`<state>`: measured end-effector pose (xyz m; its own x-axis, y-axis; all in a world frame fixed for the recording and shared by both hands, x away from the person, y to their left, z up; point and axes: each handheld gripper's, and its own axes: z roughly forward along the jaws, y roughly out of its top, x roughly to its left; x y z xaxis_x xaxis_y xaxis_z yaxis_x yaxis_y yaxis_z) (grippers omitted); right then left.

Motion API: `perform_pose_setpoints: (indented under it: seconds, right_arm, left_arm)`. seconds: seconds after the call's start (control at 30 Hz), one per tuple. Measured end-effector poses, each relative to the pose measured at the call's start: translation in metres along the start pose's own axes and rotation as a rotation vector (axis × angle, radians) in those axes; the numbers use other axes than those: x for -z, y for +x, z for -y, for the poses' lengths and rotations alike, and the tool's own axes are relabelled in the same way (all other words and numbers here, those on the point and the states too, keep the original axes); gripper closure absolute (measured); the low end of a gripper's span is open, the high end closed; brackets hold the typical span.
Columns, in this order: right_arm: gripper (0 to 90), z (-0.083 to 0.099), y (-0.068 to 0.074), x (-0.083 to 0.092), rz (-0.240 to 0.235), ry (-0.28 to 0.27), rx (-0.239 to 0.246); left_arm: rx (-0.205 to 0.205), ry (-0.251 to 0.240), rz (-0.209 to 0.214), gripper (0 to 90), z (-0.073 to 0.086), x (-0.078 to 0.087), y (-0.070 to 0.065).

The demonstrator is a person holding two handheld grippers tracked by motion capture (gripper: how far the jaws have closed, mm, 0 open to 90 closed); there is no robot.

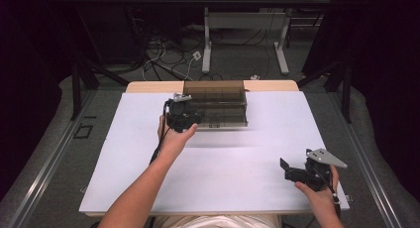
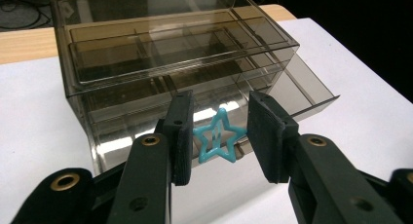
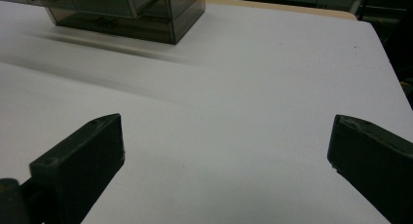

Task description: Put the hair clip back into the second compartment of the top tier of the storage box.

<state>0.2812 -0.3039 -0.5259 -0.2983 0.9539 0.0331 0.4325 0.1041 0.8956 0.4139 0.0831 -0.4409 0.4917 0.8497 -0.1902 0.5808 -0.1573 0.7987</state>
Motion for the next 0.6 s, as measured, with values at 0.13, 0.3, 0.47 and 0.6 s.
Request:
perform_pose_setpoints:
  seconds: [0.13,0.3,0.47,0.6]
  right_arm:
    - [0.0,0.000,0.000,0.000,0.001,0.001,0.002]
    - [0.0,0.000,-0.001,0.000,-0.001,0.002,0.009]
    - [0.0,0.000,-0.001,-0.001,0.000,0.000,0.011]
    - [0.0,0.001,-0.001,-0.001,-0.001,0.000,0.010]
  left_arm:
    - [0.003,0.002,0.003,63.0,-0.001,-0.004,-0.002]
    - [0.000,0.003,0.001,63.0,-0.002,-0.008,-0.003]
    - [0.007,0.005,-0.002,63.0,-0.003,-0.014,-0.004]
    - [0.008,0.004,-0.004,62.9,-0.003,-0.018,-0.004]
